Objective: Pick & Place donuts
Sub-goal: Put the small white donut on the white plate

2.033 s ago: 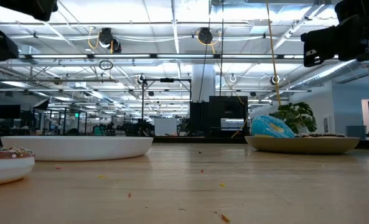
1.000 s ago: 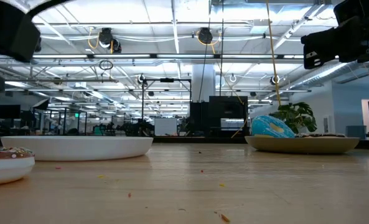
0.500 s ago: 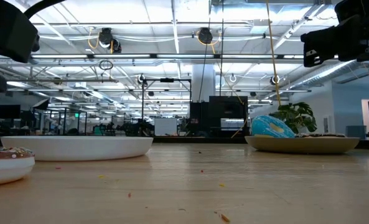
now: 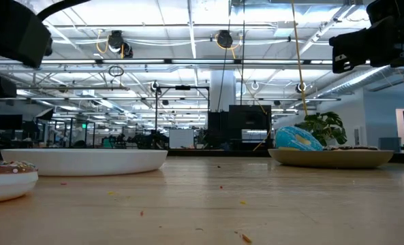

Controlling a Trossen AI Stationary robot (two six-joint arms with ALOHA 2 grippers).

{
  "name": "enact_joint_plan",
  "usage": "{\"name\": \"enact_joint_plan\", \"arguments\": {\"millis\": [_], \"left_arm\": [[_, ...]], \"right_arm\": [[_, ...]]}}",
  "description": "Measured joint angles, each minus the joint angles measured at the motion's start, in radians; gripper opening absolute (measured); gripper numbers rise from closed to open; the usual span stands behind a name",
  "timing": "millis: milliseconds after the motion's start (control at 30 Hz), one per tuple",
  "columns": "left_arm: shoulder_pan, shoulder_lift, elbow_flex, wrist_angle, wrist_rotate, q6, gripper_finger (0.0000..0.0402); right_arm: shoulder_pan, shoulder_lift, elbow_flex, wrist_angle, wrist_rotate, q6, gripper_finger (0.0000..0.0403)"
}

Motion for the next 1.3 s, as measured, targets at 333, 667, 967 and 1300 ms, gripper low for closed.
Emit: {"name": "enact_joint_plan", "arguments": {"millis": [333,667,967,1300], "left_arm": [[0.018,-0.142,0.000,-0.027,-0.077,0.019,0.0219],[0.071,-0.388,0.001,-0.110,-0.142,0.031,0.0197],[0.099,-0.505,0.001,-0.106,-0.223,0.109,0.0169],[0.180,-0.506,0.001,-0.111,-0.234,0.135,0.0177]], "right_arm": [[0.000,0.000,0.000,0.003,0.000,-0.003,0.0000],[0.000,0.000,0.000,0.008,0.002,-0.003,0.0000],[0.000,0.000,0.000,0.007,0.004,-0.007,0.0000],[0.000,0.000,0.000,0.006,0.005,-0.007,0.0000]]}}
